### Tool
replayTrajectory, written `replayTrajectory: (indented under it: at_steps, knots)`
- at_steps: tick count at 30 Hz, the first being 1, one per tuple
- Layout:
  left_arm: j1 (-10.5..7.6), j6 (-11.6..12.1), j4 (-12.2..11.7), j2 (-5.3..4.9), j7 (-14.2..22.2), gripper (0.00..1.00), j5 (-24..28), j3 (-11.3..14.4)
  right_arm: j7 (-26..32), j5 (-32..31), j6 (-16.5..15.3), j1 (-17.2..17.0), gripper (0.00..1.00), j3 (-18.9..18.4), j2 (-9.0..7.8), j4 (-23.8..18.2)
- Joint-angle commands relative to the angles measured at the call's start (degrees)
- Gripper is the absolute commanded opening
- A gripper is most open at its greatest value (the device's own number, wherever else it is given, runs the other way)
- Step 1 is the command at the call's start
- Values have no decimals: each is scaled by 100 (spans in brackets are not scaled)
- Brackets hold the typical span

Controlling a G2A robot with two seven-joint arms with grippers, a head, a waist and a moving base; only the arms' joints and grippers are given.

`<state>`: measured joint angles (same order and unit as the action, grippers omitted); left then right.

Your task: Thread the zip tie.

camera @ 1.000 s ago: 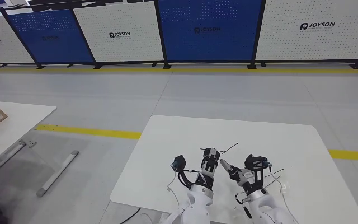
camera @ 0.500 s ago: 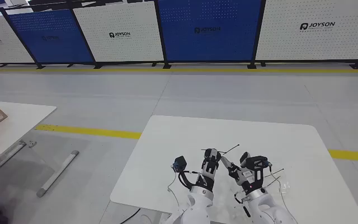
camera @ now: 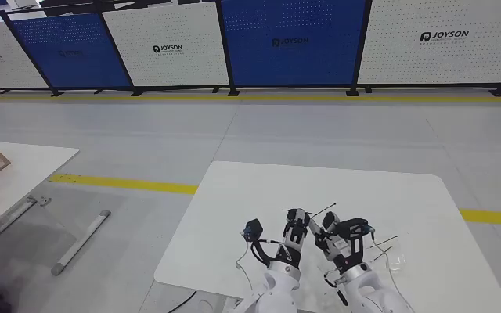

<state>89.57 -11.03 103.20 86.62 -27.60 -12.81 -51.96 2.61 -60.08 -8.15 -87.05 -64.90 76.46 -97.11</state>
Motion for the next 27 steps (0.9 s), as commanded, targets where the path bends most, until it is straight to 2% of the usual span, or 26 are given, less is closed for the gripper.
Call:
replayTrajectory:
  at_steps: [1, 7, 20, 27]
  knots:
    - [12, 12, -4, 2, 14, 0, -30, 13, -8, -3, -3, 0, 38, 6, 0, -14]
    - [41, 37, -11, 7, 34, 0, -109, 46, -37, 17, 1, 5, 26, 5, -1, -41]
    - [19, 23, -80, 34, -11, 0, -185, 44, 27, -46, 42, 55, 24, 66, 0, -38]
    - [-30, 4, -139, 61, -58, 0, -220, 81, 5, 1, 21, 69, 18, 51, -2, -45]
